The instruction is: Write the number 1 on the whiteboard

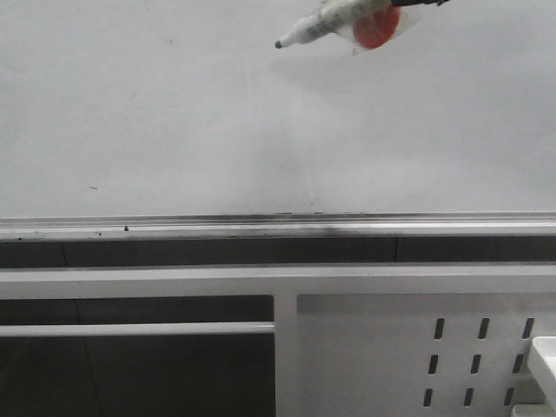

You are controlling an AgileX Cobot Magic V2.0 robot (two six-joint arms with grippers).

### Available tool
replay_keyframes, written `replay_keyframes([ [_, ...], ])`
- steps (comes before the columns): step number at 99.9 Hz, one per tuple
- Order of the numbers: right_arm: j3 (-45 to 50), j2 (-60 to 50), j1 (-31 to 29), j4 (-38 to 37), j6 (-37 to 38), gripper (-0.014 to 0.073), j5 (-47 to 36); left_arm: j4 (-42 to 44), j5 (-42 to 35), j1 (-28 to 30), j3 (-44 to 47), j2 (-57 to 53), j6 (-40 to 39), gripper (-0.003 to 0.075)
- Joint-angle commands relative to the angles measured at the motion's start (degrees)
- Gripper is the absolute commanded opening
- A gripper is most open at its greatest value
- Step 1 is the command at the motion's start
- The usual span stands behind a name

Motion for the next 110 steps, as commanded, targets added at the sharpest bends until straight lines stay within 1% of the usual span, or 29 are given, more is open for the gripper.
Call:
replay_keyframes([
  [1, -1.5, -0.3, -0.3, 0.1, -0.2, -0.0077, -5.8, -0.3, -5.0, 0.2, -1.7, 0.0, 0.1, -0.0020],
  [16, -1.6, 0.3, -0.3, 0.1, -0.2, -0.0077, -6.2, 2.0, -4.4, 0.2, -1.7, 0.1, 0.1, -0.0020],
  [29, -2.7, 1.8, 0.4, 0.1, -0.2, -0.0077, -6.5, 2.0, -4.5, 0.2, -1.7, 0.1, 0.1, -0.0020],
  [41, -2.8, 2.9, 1.4, 0.1, -0.2, -0.0077, -9.9, 2.0, -4.5, 0.2, -1.7, 0.5, 0.1, -0.0020],
  [55, -2.8, 3.0, 1.4, 0.5, -0.2, -0.0077, -9.0, 2.0, -4.6, 0.2, -1.7, 0.5, 0.1, -0.0020],
  [99, -2.8, 3.0, 1.4, 0.5, -0.2, -0.0077, -9.5, 2.0, -4.5, 0.2, -1.6, 1.6, 0.1, -0.0020],
  [110, -2.8, 3.0, 1.4, 0.5, -0.2, -0.0077, -9.6, -0.3, -4.8, 0.2, -1.6, 3.0, 0.1, -0.0020],
])
